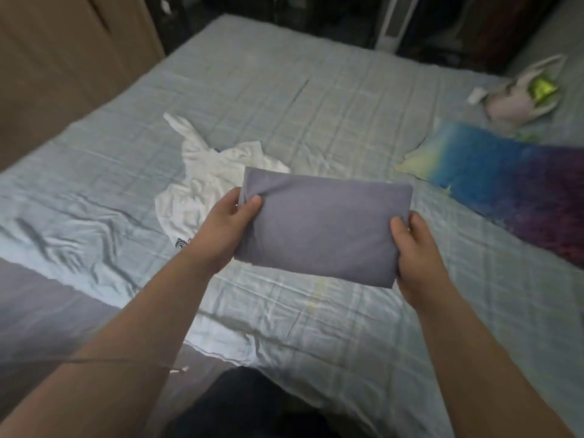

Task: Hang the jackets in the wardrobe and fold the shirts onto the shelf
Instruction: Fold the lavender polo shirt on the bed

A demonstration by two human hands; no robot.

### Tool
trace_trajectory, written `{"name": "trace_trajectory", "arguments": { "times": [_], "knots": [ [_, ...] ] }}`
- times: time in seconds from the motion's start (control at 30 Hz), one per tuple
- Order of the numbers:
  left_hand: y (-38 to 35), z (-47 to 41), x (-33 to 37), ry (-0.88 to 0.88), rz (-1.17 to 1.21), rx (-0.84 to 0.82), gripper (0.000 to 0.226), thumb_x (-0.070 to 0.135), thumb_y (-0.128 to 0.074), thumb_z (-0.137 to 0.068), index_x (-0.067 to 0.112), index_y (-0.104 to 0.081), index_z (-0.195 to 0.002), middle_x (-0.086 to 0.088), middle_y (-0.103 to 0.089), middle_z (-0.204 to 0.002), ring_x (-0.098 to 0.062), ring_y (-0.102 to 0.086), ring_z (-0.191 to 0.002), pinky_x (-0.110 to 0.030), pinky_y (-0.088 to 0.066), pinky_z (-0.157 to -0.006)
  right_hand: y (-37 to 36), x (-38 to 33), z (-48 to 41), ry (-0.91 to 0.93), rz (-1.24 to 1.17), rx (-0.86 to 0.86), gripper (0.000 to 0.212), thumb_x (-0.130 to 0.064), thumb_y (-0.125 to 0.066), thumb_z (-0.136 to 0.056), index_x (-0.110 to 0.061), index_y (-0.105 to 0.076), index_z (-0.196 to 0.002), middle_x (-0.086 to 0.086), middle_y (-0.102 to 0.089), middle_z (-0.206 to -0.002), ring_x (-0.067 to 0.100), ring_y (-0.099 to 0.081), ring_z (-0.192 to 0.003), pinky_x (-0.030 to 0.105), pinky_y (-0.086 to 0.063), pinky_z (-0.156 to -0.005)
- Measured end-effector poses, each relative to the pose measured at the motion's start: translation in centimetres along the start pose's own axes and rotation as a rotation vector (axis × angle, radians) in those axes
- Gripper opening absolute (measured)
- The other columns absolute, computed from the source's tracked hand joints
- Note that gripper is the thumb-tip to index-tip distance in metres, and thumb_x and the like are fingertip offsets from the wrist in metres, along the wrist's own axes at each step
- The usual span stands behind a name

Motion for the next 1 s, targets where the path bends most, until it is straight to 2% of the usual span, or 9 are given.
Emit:
{"name": "trace_trajectory", "arguments": {
  "times": [0.13, 0.27, 0.37, 0.47, 0.53, 0.6, 0.7, 0.83, 1.0],
  "knots": [
    [4.6, 6.2, 7.1, -0.161, -0.069, 0.232, 0.030, 0.052, -0.059, -0.090, 0.028, -0.067, -0.105, 0.007, -0.073, -0.099, -0.010, -0.068, -0.095, -0.033, -0.050, -0.080, -4.4, -7.8, 3.1, 0.228, 0.172, 0.034, 0.020, -0.052, -0.048, -0.092, -0.034, -0.056, -0.090, -0.022, -0.064, -0.080, -0.007, -0.059, -0.070, 0.007, -0.043, -0.061],
    [10.8, 11.4, 10.8, -0.244, -0.074, 0.459, 0.037, 0.051, -0.059, -0.089, 0.015, -0.062, -0.099, -0.013, -0.068, -0.099, -0.017, -0.065, -0.084, -0.037, -0.049, -0.077, -10.8, -13.7, 4.6, 0.440, 0.308, -0.023, 0.015, -0.037, -0.047, -0.100, -0.025, -0.049, -0.092, -0.015, -0.057, -0.076, -0.013, -0.055, -0.072, 0.005, -0.038, -0.062],
    [15.8, 15.1, 11.9, -0.269, -0.056, 0.616, 0.034, 0.046, -0.061, -0.092, 0.012, -0.060, -0.098, -0.016, -0.066, -0.100, -0.010, -0.060, -0.078, -0.028, -0.047, -0.072, -16.8, -17.1, 5.5, 0.522, 0.334, -0.125, 0.013, -0.030, -0.047, -0.103, -0.020, -0.049, -0.095, -0.014, -0.056, -0.079, -0.012, -0.054, -0.071, 0.009, -0.036, -0.061],
    [21.3, 19.0, 12.2, -0.266, -0.045, 0.810, 0.031, 0.045, -0.062, -0.091, 0.014, -0.059, -0.097, -0.013, -0.065, -0.098, -0.010, -0.060, -0.079, -0.042, -0.050, -0.082, -23.6, -19.3, 7.0, 0.565, 0.309, -0.250, 0.013, -0.032, -0.049, -0.102, -0.026, -0.049, -0.091, -0.013, -0.057, -0.078, -0.008, -0.055, -0.072, 0.010, -0.037, -0.061],
    [25.3, 21.7, 12.2, -0.281, -0.011, 0.916, 0.018, 0.046, -0.063, -0.089, 0.029, -0.064, -0.096, 0.002, -0.071, -0.093, -0.008, -0.066, -0.085, -0.044, -0.052, -0.087, -28.7, -20.3, 8.5, 0.576, 0.281, -0.349, 0.016, -0.036, -0.049, -0.102, -0.030, -0.048, -0.088, -0.013, -0.058, -0.077, -0.003, -0.057, -0.073, 0.015, -0.039, -0.061],
    [29.4, 24.7, 12.0, -0.268, 0.005, 1.006, 0.017, 0.049, -0.063, -0.087, 0.034, -0.066, -0.096, 0.006, -0.073, -0.094, -0.013, -0.069, -0.091, -0.045, -0.054, -0.086, -34.2, -20.9, 10.2, 0.583, 0.248, -0.454, 0.016, -0.041, -0.048, -0.101, -0.031, -0.050, -0.089, -0.016, -0.059, -0.079, 0.001, -0.057, -0.073, 0.018, -0.041, -0.062],
    [36.0, 29.1, 11.5, -0.295, 0.032, 1.131, 0.016, 0.048, -0.064, -0.086, 0.035, -0.067, -0.094, 0.008, -0.074, -0.091, -0.008, -0.070, -0.085, -0.035, -0.054, -0.075, -43.1, -21.8, 13.0, 0.588, 0.201, -0.574, 0.019, -0.048, -0.047, -0.098, -0.031, -0.053, -0.093, -0.019, -0.060, -0.081, 0.001, -0.058, -0.074, 0.028, -0.042, -0.064],
    [45.2, 33.9, 10.9, -0.327, 0.079, 1.258, 0.017, 0.049, -0.067, -0.082, 0.037, -0.069, -0.094, 0.009, -0.075, -0.090, -0.007, -0.072, -0.082, -0.023, -0.053, -0.065, -54.9, -23.1, 17.6, 0.589, 0.098, -0.734, 0.026, -0.059, -0.046, -0.091, -0.035, -0.056, -0.093, -0.021, -0.063, -0.084, -0.003, -0.060, -0.077, 0.027, -0.043, -0.065],
    [56.6, 37.8, 11.2, -0.367, 0.074, 1.362, 0.016, 0.046, -0.068, -0.082, 0.035, -0.069, -0.093, 0.005, -0.075, -0.089, -0.011, -0.072, -0.083, -0.026, -0.054, -0.065, -68.3, -24.4, 21.8, 0.598, 0.017, -0.837, 0.032, -0.061, -0.049, -0.088, -0.031, -0.058, -0.092, -0.016, -0.064, -0.085, -0.001, -0.060, -0.078, 0.026, -0.044, -0.068]
  ]
}}
Point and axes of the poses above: each hand's wrist, its own z-axis away from the middle knuckle, its own y-axis out of the back of the hand, x = y × z, the point moved 1 cm from there along -z, towards the middle knuckle
